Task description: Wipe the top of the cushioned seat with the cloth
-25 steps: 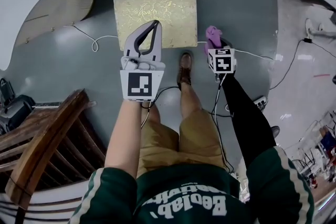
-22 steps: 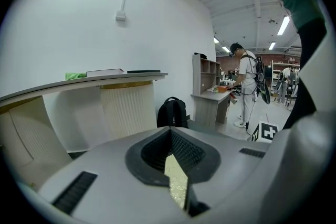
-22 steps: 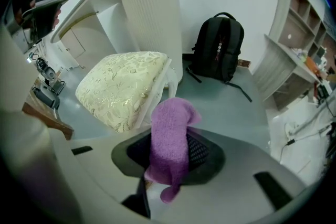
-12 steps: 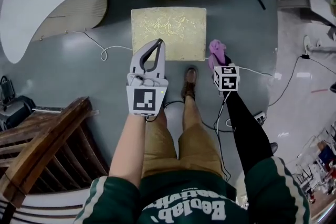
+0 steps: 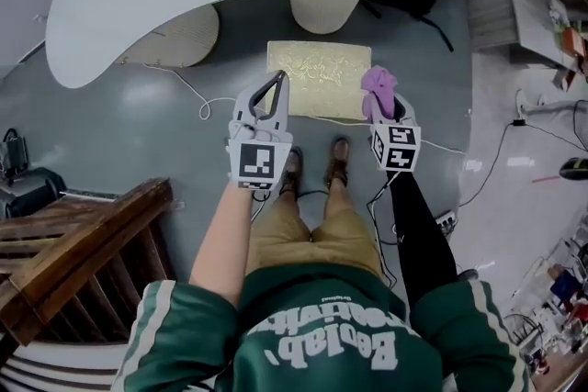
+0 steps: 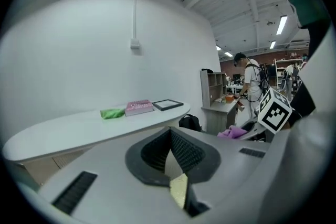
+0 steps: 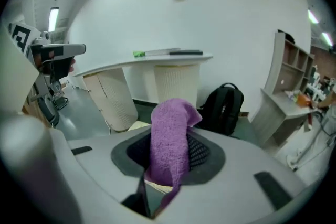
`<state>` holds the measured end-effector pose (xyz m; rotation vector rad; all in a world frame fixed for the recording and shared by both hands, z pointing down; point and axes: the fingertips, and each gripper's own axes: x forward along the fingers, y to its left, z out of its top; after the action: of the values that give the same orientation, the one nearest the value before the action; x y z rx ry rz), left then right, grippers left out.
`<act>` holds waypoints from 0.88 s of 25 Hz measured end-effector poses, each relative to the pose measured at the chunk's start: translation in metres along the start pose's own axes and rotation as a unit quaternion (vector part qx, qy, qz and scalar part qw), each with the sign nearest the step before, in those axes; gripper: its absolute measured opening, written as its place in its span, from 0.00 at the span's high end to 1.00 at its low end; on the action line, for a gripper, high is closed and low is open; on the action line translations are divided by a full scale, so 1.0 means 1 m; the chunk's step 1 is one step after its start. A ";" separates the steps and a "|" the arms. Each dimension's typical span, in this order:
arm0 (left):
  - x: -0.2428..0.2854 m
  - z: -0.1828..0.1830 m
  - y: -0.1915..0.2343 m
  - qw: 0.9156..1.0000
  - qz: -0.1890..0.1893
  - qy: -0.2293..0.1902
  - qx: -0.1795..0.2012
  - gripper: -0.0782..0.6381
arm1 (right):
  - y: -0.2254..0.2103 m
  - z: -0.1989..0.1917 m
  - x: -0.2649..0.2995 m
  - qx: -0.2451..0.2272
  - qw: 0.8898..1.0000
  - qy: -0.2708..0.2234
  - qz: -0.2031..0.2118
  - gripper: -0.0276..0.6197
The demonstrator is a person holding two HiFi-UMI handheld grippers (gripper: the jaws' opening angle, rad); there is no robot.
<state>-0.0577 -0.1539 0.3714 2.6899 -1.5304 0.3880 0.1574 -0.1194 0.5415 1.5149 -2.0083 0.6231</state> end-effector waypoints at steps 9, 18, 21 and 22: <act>-0.039 0.101 0.046 0.998 0.018 -0.058 0.013 0.87 | 0.048 0.166 -0.080 -0.007 0.990 -0.139 -0.014 0.76; -0.072 0.179 0.058 0.995 -0.002 -0.099 0.024 0.87 | 0.086 0.253 -0.166 -0.029 0.973 -0.228 -0.016 0.75; -0.082 0.198 0.058 0.993 -0.007 -0.117 0.023 0.87 | 0.094 0.268 -0.186 -0.035 0.968 -0.248 -0.015 0.75; -0.085 0.204 0.058 0.992 -0.009 -0.123 0.023 0.87 | 0.098 0.272 -0.191 -0.037 0.966 -0.254 -0.013 0.75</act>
<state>-0.1070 -0.1410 0.1489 2.8757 -1.5700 0.0940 0.0659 -0.1341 0.2079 1.7840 -2.3413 0.1471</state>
